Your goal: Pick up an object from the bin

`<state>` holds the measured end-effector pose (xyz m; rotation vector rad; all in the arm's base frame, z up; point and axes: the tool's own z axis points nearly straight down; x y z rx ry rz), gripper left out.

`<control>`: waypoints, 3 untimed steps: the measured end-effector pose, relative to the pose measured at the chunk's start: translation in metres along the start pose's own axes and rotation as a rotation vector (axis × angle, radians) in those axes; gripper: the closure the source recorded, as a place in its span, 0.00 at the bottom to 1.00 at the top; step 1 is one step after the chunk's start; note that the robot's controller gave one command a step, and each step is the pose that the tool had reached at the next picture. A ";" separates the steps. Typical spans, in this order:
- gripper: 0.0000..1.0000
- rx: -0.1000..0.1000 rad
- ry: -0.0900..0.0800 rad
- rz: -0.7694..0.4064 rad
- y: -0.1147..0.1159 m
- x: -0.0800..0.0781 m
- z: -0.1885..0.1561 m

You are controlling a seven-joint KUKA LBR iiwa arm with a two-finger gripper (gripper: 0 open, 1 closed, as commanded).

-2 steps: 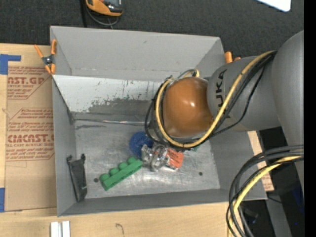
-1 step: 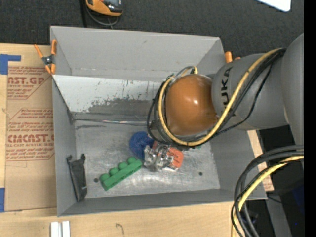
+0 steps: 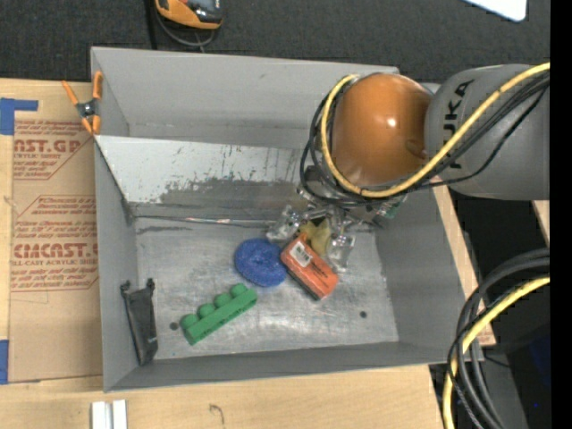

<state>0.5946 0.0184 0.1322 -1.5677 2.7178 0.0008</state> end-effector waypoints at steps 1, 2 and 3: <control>0.00 -0.002 0.000 -0.001 0.001 0.000 0.000; 1.00 0.005 0.007 -0.408 0.012 -0.008 0.049; 1.00 0.005 0.007 -0.407 0.012 -0.008 0.049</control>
Offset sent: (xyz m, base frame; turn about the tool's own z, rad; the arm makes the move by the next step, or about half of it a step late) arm -0.0127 0.0135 -0.0609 -0.4141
